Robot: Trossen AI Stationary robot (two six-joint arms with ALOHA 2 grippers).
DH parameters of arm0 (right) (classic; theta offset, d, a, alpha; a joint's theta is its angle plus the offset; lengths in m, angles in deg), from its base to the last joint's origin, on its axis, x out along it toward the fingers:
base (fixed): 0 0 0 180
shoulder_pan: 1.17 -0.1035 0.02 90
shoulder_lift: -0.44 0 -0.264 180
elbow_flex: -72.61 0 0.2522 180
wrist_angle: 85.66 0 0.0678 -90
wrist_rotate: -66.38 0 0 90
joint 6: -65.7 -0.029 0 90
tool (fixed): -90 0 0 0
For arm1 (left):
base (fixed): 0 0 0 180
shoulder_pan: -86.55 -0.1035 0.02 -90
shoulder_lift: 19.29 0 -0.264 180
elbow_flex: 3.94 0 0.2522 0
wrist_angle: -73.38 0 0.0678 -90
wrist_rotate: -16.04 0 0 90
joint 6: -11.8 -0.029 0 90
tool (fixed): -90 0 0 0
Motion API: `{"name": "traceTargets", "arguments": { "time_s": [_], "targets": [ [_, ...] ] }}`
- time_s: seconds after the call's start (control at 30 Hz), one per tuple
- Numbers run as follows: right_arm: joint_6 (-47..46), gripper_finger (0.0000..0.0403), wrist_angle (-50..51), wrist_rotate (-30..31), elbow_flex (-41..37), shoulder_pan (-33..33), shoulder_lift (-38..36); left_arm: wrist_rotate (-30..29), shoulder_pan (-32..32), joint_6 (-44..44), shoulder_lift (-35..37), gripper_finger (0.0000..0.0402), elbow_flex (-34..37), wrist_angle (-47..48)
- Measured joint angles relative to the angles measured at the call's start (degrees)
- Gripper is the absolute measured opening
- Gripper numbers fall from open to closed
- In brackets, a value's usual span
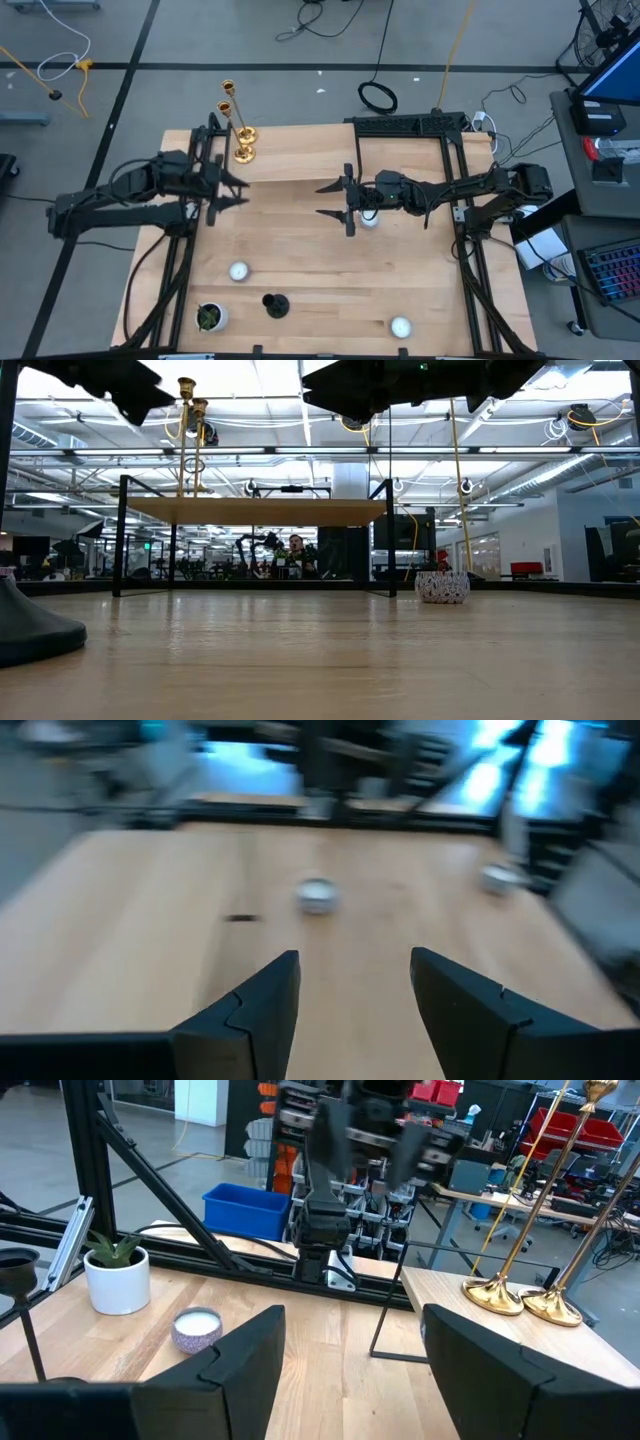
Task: Pick & Place candle stick holders
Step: Put the black candle holder on the shelf
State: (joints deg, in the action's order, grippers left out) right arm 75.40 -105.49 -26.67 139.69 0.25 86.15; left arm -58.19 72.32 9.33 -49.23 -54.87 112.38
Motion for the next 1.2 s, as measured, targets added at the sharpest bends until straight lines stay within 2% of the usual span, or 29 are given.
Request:
{"name": "traceTargets", "arguments": {
  "time_s": [0.13, 0.23, 0.33, 0.53, 0.77, 0.97, 1.2],
  "targets": [
    [0.0, 0.0233, 0.0, 0.0, 0.0, 0.0, 0.0, 6.6, 5.0, -1.9, -1.4, 0.0200, 0.0, 0.5],
    [0.0, 0.0233, 0.0, 0.0, 0.0, 0.0, 0.0, 8.0, 9.5, -2.1, -3.5, 0.0200, 0.0, 0.5],
    [0.0, 0.0233, 0.0, 0.0, 0.0, 0.0, 0.0, 4.6, 14.2, -1.9, -6.8, 0.0200, 0.0, 0.5],
    [-1.0, 0.0232, 0.0, 0.0, 0.0, 0.0, 0.0, -8.1, 25.3, 0.4, -16.8, 0.0200, 0.0, -0.2],
    [-3.0, 0.0232, 0.1, 0.0, 0.0, 0.0, 0.0, -13.9, 38.9, 7.9, -27.9, 0.0200, 0.0, -2.8],
    [-3.0, 0.0232, 0.0, 0.0, 0.0, 0.0, 0.0, -18.3, 47.4, 8.7, -38.8, 0.0200, 0.1, -15.4],
    [-3.0, 0.0231, -0.5, 0.0, 0.0, 0.0, 0.0, -20.3, 51.5, 10.3, -49.2, 0.0200, 0.1, -30.3]
  ]
}}
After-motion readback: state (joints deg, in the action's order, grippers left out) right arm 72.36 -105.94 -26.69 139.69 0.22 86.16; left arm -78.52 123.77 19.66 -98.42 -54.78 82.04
